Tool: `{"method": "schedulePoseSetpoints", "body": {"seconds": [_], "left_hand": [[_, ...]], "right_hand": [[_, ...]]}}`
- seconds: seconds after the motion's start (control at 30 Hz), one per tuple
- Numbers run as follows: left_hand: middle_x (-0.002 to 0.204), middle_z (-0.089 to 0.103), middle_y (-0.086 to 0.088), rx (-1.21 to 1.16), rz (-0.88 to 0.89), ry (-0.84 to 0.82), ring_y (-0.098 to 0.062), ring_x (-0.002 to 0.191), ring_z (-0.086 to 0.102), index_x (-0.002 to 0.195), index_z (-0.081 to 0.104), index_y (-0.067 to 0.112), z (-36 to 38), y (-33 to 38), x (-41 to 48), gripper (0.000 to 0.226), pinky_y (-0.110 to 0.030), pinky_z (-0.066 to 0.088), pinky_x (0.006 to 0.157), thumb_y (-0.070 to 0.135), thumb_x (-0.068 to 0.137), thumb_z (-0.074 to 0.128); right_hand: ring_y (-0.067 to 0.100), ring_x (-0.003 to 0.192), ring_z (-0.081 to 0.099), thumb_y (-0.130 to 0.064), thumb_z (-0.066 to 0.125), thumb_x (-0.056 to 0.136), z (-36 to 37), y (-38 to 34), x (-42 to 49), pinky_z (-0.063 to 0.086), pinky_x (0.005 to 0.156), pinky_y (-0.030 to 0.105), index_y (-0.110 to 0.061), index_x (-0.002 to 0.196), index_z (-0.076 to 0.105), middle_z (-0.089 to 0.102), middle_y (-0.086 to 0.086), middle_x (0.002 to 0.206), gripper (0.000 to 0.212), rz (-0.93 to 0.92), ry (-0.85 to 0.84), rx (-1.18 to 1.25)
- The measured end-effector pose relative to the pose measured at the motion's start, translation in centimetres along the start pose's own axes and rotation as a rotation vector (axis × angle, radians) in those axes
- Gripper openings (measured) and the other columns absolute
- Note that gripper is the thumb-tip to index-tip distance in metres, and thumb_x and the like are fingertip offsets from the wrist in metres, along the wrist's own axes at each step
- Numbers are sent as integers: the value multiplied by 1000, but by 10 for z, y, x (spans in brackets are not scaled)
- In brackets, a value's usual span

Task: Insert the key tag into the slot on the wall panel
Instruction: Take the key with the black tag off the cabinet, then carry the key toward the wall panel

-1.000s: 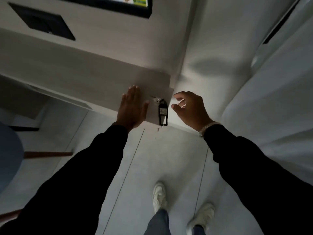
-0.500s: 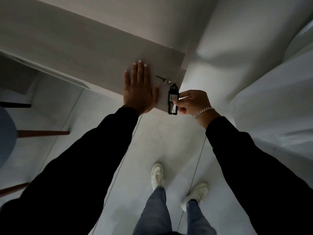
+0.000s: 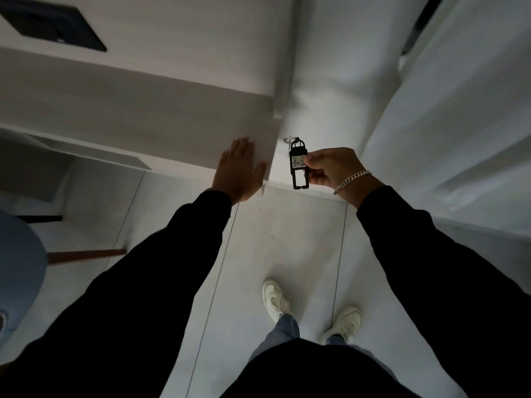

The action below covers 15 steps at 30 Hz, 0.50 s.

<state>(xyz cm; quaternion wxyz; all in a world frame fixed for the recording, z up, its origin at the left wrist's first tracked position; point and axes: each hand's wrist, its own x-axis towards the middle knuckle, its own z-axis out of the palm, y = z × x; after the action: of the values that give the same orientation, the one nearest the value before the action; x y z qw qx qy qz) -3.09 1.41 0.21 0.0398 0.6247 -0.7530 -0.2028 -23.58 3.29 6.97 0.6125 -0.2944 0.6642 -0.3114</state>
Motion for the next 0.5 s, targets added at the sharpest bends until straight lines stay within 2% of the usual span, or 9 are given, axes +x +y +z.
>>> {"method": "schedulePoseSetpoints", "body": {"seconds": [0.1, 0.13, 0.23, 0.33, 0.4, 0.5], "left_hand": [[166, 15, -19, -73, 52, 55, -34, 155, 9, 154, 22, 1, 2, 38, -21, 63, -52, 13, 127, 37, 105, 36], [167, 13, -19, -79, 92, 73, -33, 156, 7, 155, 21, 1, 4, 52, -27, 63, -52, 11, 128, 37, 105, 36], [167, 12, -19, -19, 247, 151, -34, 156, 6, 156, 20, 1, 5, 94, -37, 65, -52, 8, 127, 36, 105, 38], [167, 11, -20, 42, 376, 223, -35, 156, 6, 155, 19, 0, 2, 144, -42, 66, -54, 9, 127, 36, 104, 40], [166, 13, -21, 50, 430, 259, -36, 156, 6, 155, 20, -1, 0, 179, -43, 66, -55, 10, 127, 37, 104, 39], [167, 12, -19, 47, 486, 295, -35, 156, 5, 155, 19, 0, 6, 238, -50, 68, -56, 9, 127, 39, 103, 35]], "right_hand": [[18, 64, 60, -1, 63, 84, -31, 4, -25, 59, 61, 25, -5, 77, 63, 63, 11, 75, 8, -67, 1, 38], [19, 65, 60, 0, 63, 84, -44, 6, -35, 59, 64, 27, -2, 82, 65, 63, 11, 77, 2, -92, -3, 49], [20, 69, 61, 2, 62, 84, -83, 13, -61, 59, 66, 27, 8, 101, 64, 64, 13, 80, 18, -171, -12, 71], [22, 73, 62, 1, 63, 84, -130, 22, -90, 60, 72, 30, -2, 89, 68, 67, 12, 82, 8, -256, -15, 58], [24, 76, 62, 1, 62, 84, -161, 27, -109, 60, 77, 33, -3, 93, 69, 67, 14, 86, 12, -300, 3, 41], [29, 84, 61, 2, 61, 85, -214, 36, -143, 58, 81, 37, 0, 100, 67, 66, 27, 101, 16, -347, 52, 39]]}}
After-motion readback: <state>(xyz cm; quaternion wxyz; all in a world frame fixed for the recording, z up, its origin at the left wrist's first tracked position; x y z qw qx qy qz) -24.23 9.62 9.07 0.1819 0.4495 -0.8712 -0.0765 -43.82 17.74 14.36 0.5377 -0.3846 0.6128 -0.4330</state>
